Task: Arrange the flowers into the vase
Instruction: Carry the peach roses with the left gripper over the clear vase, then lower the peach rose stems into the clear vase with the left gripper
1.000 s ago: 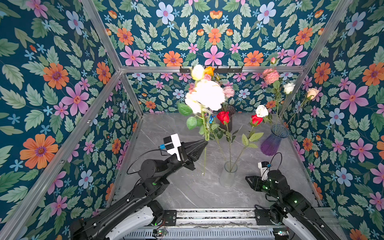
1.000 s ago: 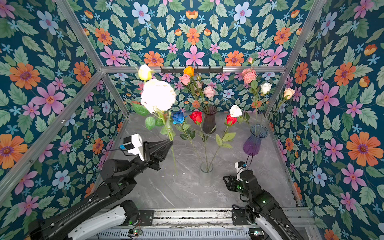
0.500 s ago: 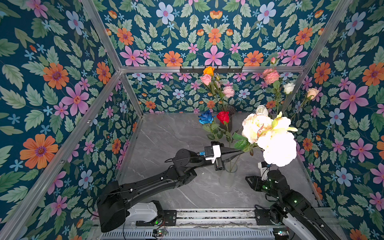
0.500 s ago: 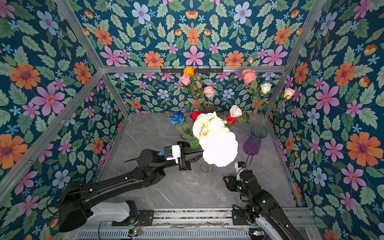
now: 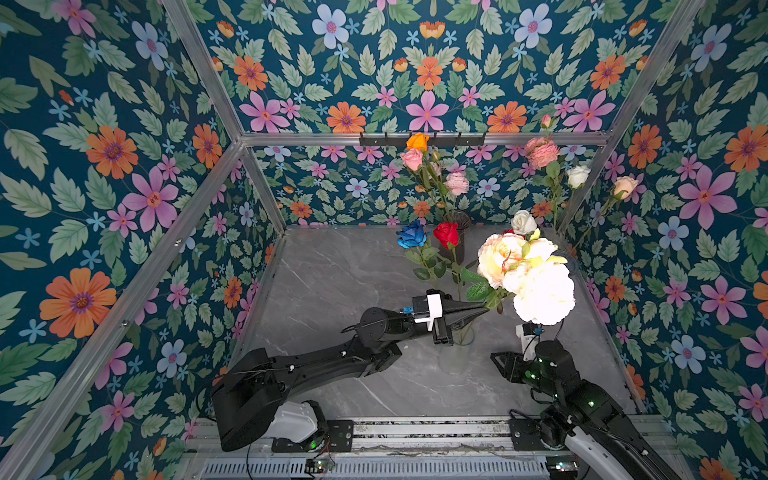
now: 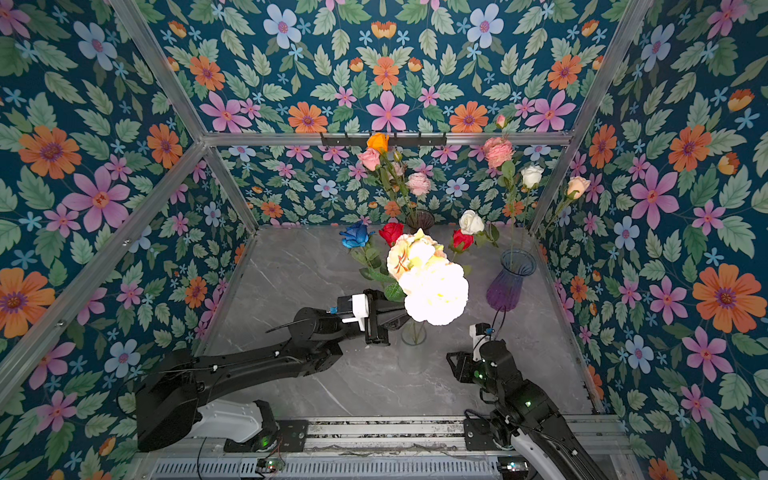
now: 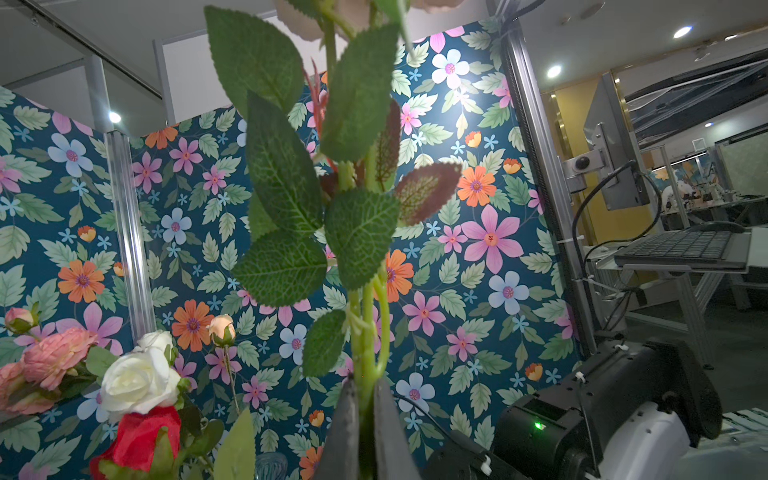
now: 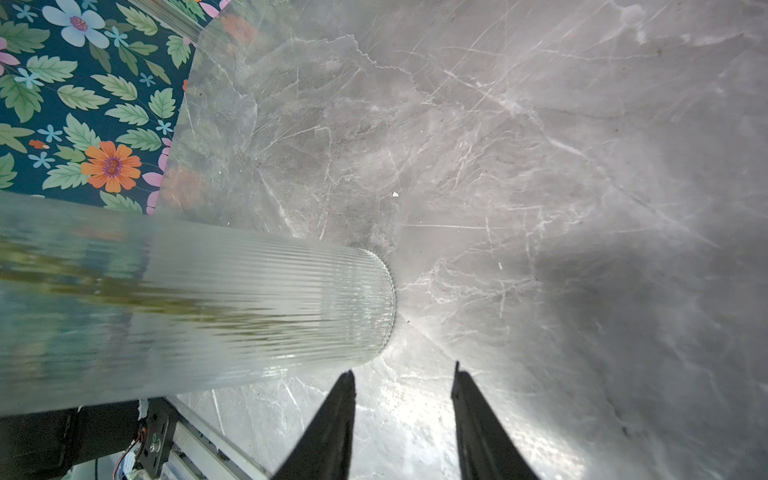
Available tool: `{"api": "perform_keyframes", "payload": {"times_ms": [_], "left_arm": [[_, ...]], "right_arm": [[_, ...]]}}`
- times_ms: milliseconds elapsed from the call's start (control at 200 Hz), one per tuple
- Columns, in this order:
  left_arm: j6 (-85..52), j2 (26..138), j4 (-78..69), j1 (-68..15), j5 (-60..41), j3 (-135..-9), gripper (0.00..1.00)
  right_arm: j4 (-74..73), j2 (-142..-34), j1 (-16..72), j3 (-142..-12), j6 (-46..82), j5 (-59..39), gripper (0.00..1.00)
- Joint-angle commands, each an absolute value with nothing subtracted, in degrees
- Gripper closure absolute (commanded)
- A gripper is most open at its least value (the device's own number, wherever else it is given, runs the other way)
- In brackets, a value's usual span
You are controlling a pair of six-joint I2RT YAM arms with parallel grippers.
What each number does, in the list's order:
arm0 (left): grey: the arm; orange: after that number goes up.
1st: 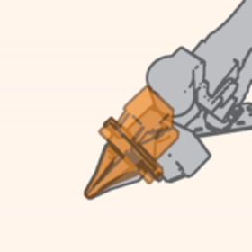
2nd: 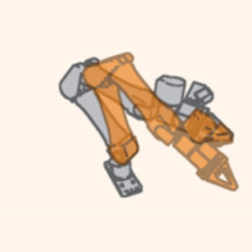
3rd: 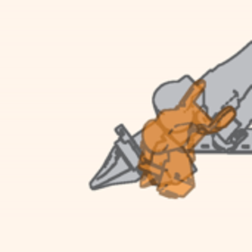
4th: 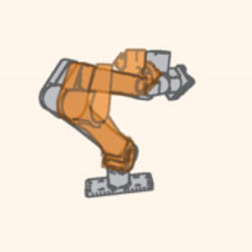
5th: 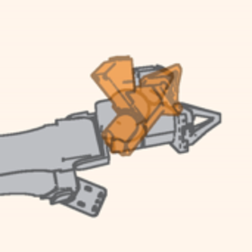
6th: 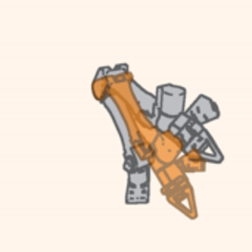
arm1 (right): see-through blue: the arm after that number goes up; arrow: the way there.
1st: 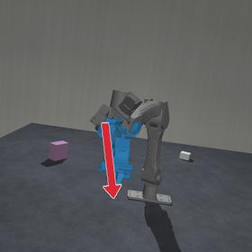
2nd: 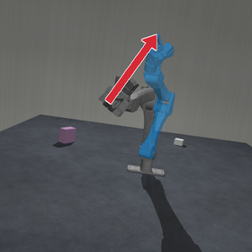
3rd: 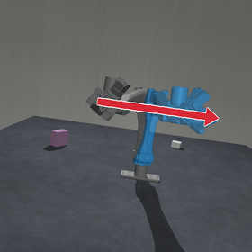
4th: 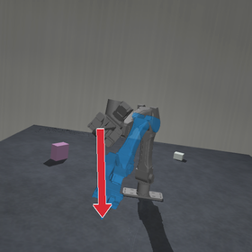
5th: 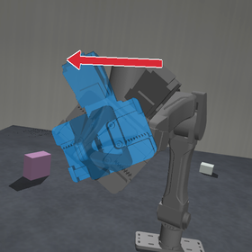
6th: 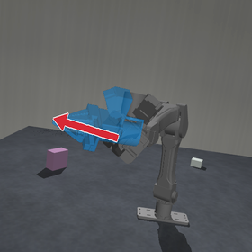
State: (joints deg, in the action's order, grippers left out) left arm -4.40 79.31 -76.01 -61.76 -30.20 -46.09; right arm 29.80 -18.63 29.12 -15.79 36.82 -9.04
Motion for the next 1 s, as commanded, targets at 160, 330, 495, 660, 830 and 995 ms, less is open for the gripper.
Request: {"api": "perform_keyframes", "payload": {"times_ms": [160, 330, 495, 660, 830, 995], "left_arm": [[-7.62, 82.27, -85.78, -61.67, -27.37, -42.28, 1.0], [-9.35, 84.64, -86.03, -61.67, -19.05, -38.27, 1.0], [-13.85, 87.89, -87.51, -61.7, -8.02, -34.88, 1.0], [-16.93, 90.2, -88.19, -61.69, -6.24, -34.62, 1.0], [-17.66, 90.73, -86.16, -61.7, -7.09, -35.07, 1.0], [-17.31, 90.23, -83.75, -61.7, -8.73, -35.63, 0.99]], "right_arm": [[28.83, -19.39, 29.18, -15.79, 36.36, -9.32, 0.59], [28.63, -20.13, 29.17, -15.95, 36.37, -9.4, 0.59], [28.65, -20.13, 29.12, -15.88, 36.34, -9.32, 0.58], [28.48, -20.64, 29.18, -15.98, 36.37, -9.31, 0.59], [28.39, -20.89, 29.11, -16.0, 36.38, -9.23, 0.58], [28.39, -20.89, 29.11, -16.0, 36.38, -9.23, 0.58]]}}
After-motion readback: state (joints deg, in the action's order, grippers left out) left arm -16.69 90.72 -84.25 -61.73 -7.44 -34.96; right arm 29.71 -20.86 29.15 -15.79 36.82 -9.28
